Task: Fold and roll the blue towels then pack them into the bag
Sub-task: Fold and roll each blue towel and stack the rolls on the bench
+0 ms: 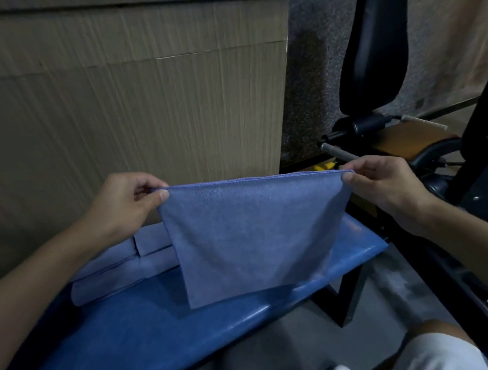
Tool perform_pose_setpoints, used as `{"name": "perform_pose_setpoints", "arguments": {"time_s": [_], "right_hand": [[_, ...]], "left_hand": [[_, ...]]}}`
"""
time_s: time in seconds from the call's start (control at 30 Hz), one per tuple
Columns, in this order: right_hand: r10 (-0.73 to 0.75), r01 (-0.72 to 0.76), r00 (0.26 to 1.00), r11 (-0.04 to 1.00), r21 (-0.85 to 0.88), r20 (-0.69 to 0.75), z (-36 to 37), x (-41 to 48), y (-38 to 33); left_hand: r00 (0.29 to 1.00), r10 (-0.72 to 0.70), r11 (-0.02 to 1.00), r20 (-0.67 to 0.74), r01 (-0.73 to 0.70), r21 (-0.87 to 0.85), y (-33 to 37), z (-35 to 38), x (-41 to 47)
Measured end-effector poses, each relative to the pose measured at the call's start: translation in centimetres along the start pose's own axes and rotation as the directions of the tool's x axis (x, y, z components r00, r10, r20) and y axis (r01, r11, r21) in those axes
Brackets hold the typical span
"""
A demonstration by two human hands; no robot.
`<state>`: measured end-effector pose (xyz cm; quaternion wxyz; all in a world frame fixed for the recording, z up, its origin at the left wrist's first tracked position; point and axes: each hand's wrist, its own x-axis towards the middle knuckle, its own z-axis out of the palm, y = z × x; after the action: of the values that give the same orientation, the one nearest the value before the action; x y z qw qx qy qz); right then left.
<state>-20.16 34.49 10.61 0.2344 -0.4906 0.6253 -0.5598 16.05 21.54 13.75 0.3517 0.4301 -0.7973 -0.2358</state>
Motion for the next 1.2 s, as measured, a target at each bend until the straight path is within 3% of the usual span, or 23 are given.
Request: {"name": "perform_pose_setpoints", "arguments": {"time_s": [0.13, 0.3, 0.47, 0.63, 0.83, 0.97, 1.07, 1.2], "right_hand": [[0.037, -0.041, 0.996, 0.998, 0.050, 0.080, -0.6, -0.4, -0.7], [0.023, -0.031, 0.994, 0.997, 0.076, 0.107, -0.7, -0.7, -1.2], [0.066, -0.073, 0.990, 0.996, 0.054, 0.124, -1.0, 0.2, -0.1], [0.069, -0.071, 0.996, 0.997, 0.032, 0.060, -0.4, 2.8, 1.3], [-0.003, 0.005, 0.999, 0.997, 0.073, -0.033, -0.3, 6.3, 0.7], [-0.038, 0.037, 0.999, 0.996, 0.082, 0.009, -0.8, 5.9, 0.8], [-0.012, 0.011, 0.997, 1.000, 0.013, 0.070, -1.5, 3.8, 3.0], [0.147, -0.130, 0.975, 0.986, -0.108, 0.170, -1.5, -0.4, 8.6]], "left_hand": [[0.993, -0.121, 0.986, 0.014, 0.122, -0.116, 0.3, -0.3, -0.3], [0.947, -0.299, 0.885, 0.116, 0.320, -0.338, 0.4, -0.4, -0.6], [0.904, -0.365, 0.828, 0.221, 0.424, -0.368, -0.7, 0.9, 0.6], [0.905, -0.359, 0.811, 0.226, 0.423, -0.405, -1.2, 2.8, 3.5], [0.966, -0.245, 0.854, 0.080, 0.255, -0.454, -0.3, 3.0, 7.1], [0.983, -0.178, 0.870, 0.045, 0.179, -0.459, 0.0, 3.0, 6.4], [0.974, -0.204, 0.871, 0.101, 0.228, -0.436, -1.2, 4.4, 3.6], [0.923, -0.300, 0.852, 0.241, 0.373, -0.367, -5.4, 8.6, -1.8]]}}
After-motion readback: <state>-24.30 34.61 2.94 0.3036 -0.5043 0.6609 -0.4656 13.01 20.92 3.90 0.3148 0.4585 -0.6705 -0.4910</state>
